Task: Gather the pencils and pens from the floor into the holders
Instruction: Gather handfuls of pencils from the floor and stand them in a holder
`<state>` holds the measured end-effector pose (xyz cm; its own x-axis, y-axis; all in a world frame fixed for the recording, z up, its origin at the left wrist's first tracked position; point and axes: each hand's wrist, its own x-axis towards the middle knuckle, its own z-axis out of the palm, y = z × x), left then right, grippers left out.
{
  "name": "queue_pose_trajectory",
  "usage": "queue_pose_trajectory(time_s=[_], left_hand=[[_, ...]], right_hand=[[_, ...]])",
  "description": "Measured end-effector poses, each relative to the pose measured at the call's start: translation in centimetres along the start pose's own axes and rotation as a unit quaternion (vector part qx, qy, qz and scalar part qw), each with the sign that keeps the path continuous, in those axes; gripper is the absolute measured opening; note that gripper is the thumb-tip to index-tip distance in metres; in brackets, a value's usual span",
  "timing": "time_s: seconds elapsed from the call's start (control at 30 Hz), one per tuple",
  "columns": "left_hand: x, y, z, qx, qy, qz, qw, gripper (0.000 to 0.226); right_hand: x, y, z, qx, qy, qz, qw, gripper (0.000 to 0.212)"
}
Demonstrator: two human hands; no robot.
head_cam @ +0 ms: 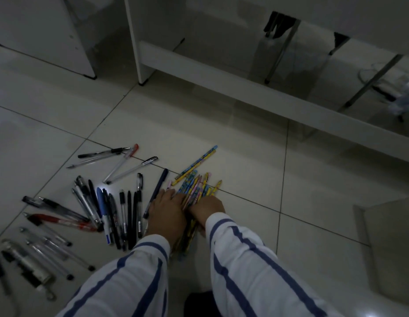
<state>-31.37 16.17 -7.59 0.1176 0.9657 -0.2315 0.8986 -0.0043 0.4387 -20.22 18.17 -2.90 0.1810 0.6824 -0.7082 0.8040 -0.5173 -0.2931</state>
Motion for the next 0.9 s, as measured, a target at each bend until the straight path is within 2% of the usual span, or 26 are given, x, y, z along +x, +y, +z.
queue_pose_trajectory(time_s=[0.17, 0.23, 0.3, 0.43, 0.53, 0.57, 0.63, 0.67, 0.73, 0.83, 0.9], left_hand=[[-0.4, -0.1, -0.4, -0.013, 0.013, 0.035, 0.999, 0.052], [-0.3, -0.4, -0.2, -0.012, 0.01, 0.043, 0.999, 0.041], [-0.2, -0.7, 0.0, -0.007, 0.015, 0.05, 0.999, 0.033], [0.0, -0.6, -0.1, -0.029, -0.007, 0.042, 0.999, 0.043], [0.1, 0.2, -0.7, -0.135, -0.008, 0.016, 0.991, 0.045], [0.1, 0.9, -1.4, -0.202, -0.039, -0.003, 0.979, 0.046], [-0.1, 2.6, -2.8, -0.337, -0.167, -0.046, 0.925, 0.052], [-0.2, 3.4, -3.3, -0.375, -0.233, -0.066, 0.895, 0.054], [-0.3, 4.4, -3.6, -0.385, -0.314, -0.077, 0.865, 0.058], [-0.3, 5.0, -3.2, -0.401, -0.317, -0.103, 0.853, 0.059], [-0.3, 5.3, -3.3, -0.393, -0.288, -0.101, 0.868, 0.046]], right_hand=[[0.6, -0.5, 0.3, -0.072, 0.007, -0.01, 0.997, 0.033], [0.7, -0.6, 0.6, -0.064, 0.026, -0.01, 0.998, 0.033], [0.9, -0.5, 0.7, -0.044, 0.035, -0.007, 0.998, 0.031], [0.4, 1.0, 0.2, 0.024, 0.035, -0.009, 0.999, 0.015], [0.1, 2.4, -0.4, 0.122, 0.049, -0.008, 0.991, 0.017], [0.1, 2.7, -0.6, 0.156, 0.063, -0.019, 0.985, 0.015], [0.1, 2.8, -1.2, 0.22, 0.093, -0.043, 0.97, 0.013], [0.1, 2.7, -1.5, 0.245, 0.102, -0.052, 0.963, 0.013], [-0.1, 2.3, -2.3, 0.295, 0.11, -0.073, 0.946, 0.013], [-0.4, 1.7, -3.0, 0.337, 0.118, -0.099, 0.929, 0.013], [-0.7, 1.6, -3.1, 0.348, 0.117, -0.104, 0.924, 0.008]])
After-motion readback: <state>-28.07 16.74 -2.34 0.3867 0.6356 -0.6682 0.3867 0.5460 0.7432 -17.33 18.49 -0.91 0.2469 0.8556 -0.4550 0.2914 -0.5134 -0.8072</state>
